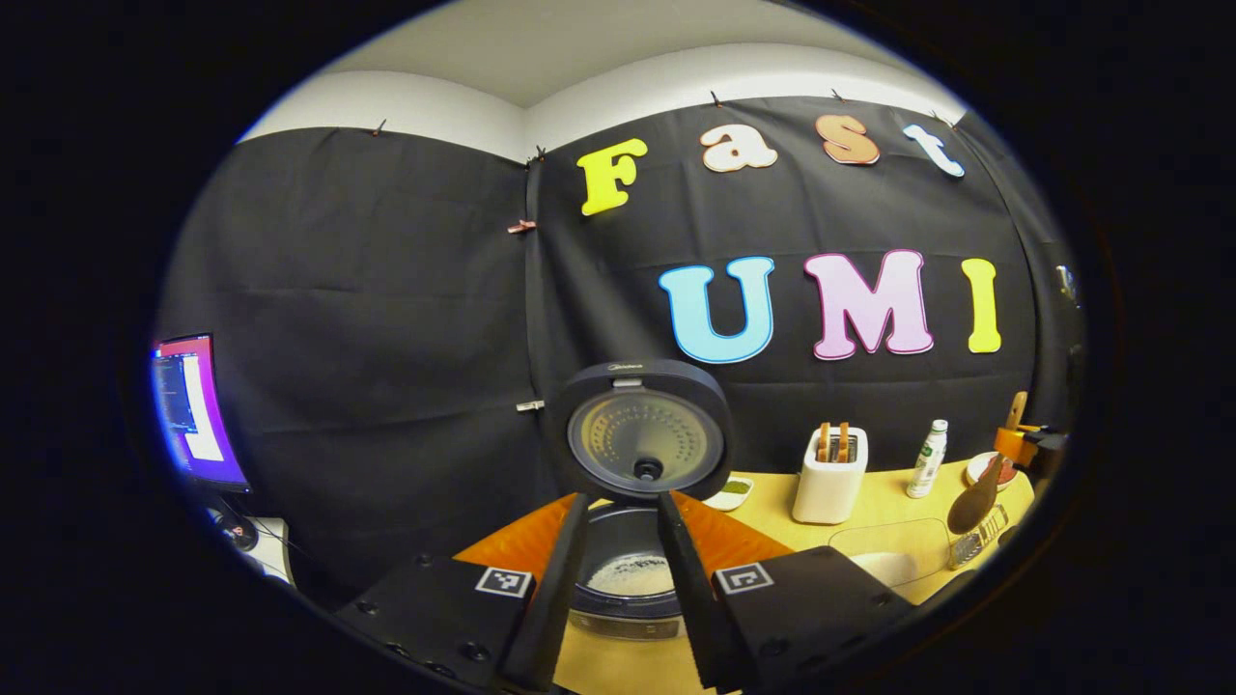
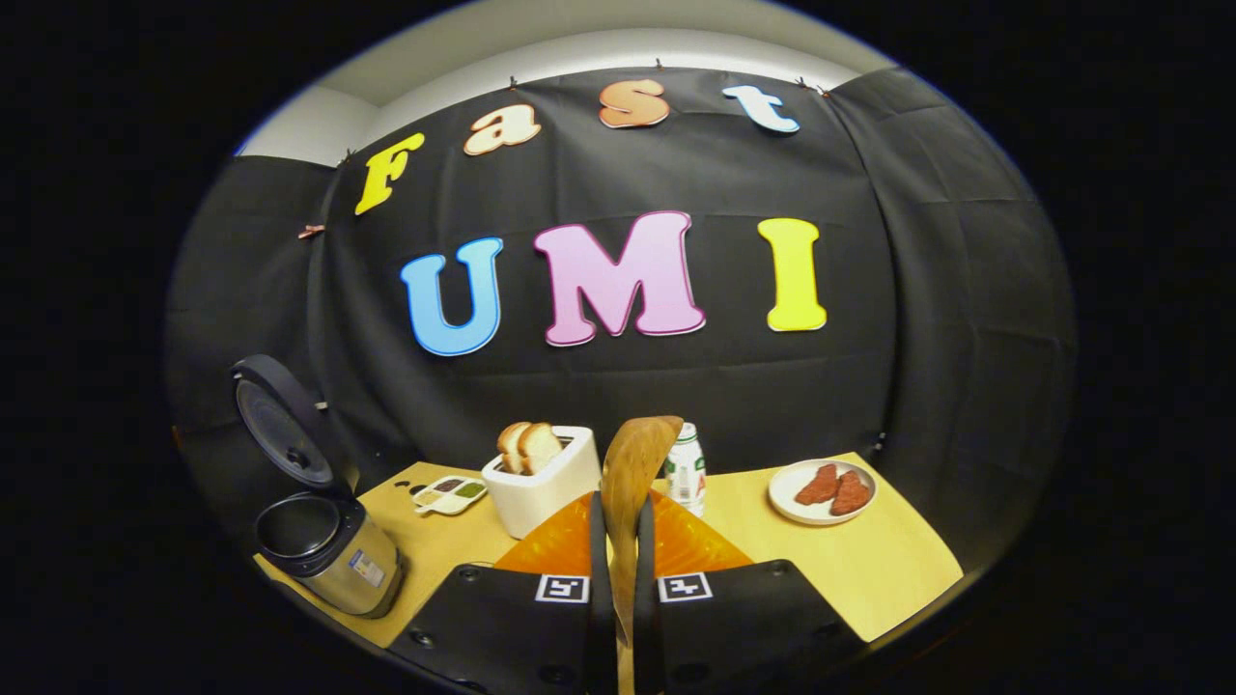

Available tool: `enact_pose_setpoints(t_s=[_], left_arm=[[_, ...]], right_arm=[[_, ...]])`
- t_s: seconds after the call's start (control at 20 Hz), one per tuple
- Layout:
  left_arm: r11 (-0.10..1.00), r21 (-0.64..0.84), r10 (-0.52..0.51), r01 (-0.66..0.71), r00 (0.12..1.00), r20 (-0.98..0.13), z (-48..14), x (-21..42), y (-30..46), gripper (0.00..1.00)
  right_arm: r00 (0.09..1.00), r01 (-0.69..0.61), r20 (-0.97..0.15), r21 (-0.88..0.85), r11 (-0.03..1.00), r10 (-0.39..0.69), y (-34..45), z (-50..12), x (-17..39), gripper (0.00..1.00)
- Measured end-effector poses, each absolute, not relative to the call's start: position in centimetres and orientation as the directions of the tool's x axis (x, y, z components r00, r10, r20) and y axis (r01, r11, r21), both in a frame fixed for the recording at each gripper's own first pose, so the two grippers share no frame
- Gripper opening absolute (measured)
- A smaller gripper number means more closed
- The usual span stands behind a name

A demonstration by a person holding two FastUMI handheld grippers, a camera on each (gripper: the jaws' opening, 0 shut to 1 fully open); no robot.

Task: Close the left gripper, press the button to open the rice cooker; take a wooden spoon from the chopstick holder with the right hand, scoop a spoonful of rice and pour it into the rice cooker, then put the wooden spoon back into the chopstick holder.

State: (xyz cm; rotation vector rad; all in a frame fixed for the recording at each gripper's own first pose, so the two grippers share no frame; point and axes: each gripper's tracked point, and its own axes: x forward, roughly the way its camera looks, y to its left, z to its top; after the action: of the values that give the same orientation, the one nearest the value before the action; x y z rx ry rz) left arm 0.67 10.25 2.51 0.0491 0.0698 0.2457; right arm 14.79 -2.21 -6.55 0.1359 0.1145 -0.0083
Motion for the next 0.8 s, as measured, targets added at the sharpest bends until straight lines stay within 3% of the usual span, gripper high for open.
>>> enact_pose_setpoints(t_s=[0.45, 0.6, 0.8], left_arm=[[0.971, 0.087, 0.23, -0.224, 0.971, -0.066, 1.6, 1.1, 13.5, 0.54], [0.972, 0.081, 0.227, -0.221, 0.971, -0.077, 1.0, 1.5, 14.5, 0.54], [0.975, 0.068, 0.215, -0.21, 0.973, -0.082, 0.4, 2.0, 15.2, 0.55]], right_arm=[[0.953, -0.014, -0.303, 0.007, 1.0, 0.015, 3.2, -17.4, 14.6, 0.11], [0.948, 0.001, -0.318, 0.002, 1.0, 0.0, 3.9, -17.7, 13.9, 0.11], [0.925, 0.068, -0.379, 0.163, 0.984, -0.001, 5.4, -18.3, 11.7, 0.12]])
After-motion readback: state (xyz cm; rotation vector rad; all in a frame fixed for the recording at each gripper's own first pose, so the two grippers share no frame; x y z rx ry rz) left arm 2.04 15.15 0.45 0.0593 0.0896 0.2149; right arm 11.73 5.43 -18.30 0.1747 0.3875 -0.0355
